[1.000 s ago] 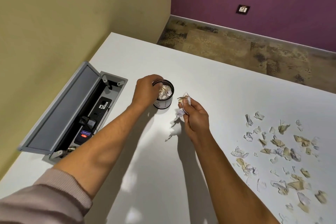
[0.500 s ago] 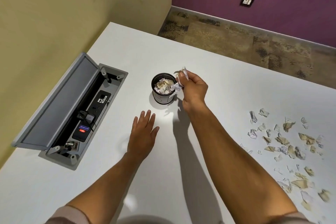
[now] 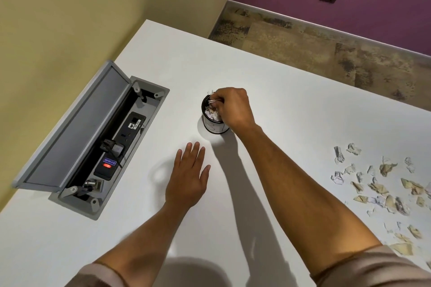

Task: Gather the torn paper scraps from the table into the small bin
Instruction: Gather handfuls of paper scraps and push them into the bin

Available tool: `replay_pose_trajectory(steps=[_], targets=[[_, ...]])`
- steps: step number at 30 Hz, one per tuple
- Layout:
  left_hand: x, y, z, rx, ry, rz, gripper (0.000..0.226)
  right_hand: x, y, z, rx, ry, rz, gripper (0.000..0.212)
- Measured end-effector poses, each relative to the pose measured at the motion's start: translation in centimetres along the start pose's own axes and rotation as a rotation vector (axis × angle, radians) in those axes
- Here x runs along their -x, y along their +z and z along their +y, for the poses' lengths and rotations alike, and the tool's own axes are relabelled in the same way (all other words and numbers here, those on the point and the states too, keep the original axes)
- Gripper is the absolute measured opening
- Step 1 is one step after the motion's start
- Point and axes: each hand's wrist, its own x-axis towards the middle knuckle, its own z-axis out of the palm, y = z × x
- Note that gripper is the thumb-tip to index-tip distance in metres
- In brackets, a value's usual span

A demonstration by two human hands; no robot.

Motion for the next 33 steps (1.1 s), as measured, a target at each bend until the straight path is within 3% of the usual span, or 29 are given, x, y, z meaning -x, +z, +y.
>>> replay_pose_trajectory(steps=[8, 15, 21, 25, 29, 33], targets=[[0.1, 0.4, -0.2, 0.009, 0.007, 0.027, 0.055, -1.3, 0.6, -1.2, 0.475, -0.008, -0.260, 0.031], [0.1, 0.4, -0.3, 0.021, 0.005, 0.033, 0.055, -1.6, 1.1, -1.8, 0.535, -0.009, -0.317, 0.031], [0.1, 0.4, -0.2, 0.010, 0.000, 0.021, 0.056, -2.0, -0.8, -2.5, 0.449, -0.052, -0.406, 0.026], [0.1, 0.2, -0.1, 0.013, 0.010, 0.034, 0.055, -2.4, -2.8, -3.9, 0.410, -0.043, -0.408, 0.035], [0.1, 0.2, -0.1, 0.018, 0.007, 0.039, 0.055, -2.8, -3.9, -4.3, 0.422, -0.021, -0.377, 0.023], [0.1, 0.2, -0.1, 0.009, 0.007, 0.034, 0.055, -2.3, -2.7, -3.5, 0.478, -0.015, -0.470, 0.018]])
